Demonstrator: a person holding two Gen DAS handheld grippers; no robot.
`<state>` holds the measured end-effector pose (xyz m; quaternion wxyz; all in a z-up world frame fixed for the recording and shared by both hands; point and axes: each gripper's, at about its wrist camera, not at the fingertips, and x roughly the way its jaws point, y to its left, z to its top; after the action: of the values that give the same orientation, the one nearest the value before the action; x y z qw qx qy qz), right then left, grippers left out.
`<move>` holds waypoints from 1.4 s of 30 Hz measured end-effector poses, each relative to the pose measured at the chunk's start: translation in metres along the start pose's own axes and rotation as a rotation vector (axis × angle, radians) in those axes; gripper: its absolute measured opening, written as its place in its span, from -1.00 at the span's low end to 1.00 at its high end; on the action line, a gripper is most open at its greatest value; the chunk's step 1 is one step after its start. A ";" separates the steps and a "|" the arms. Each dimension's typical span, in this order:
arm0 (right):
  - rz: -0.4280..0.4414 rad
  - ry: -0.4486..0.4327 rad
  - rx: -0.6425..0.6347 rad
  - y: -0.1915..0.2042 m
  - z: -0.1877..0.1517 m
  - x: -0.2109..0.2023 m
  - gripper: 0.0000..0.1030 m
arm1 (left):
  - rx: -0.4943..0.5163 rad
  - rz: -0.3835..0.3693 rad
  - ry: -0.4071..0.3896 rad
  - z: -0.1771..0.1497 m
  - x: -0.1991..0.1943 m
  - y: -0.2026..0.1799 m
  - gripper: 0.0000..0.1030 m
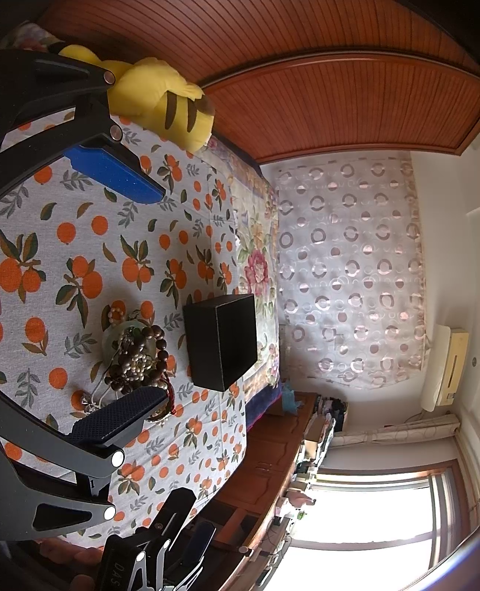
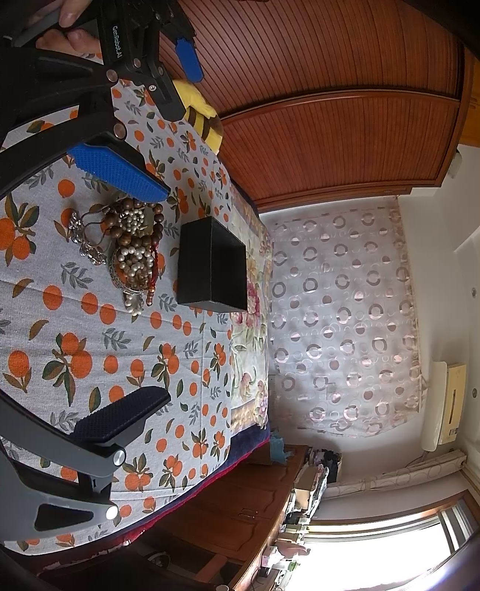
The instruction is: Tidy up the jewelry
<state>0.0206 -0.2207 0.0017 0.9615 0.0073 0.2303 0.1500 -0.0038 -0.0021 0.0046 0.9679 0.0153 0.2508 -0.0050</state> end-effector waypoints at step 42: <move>0.003 0.006 -0.001 0.003 -0.003 -0.006 0.95 | -0.001 -0.003 0.008 0.003 -0.001 -0.003 0.87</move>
<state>0.0132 -0.2195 0.0021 0.9606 0.0065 0.2329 0.1515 -0.0038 -0.0051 0.0074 0.9669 0.0146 0.2545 -0.0062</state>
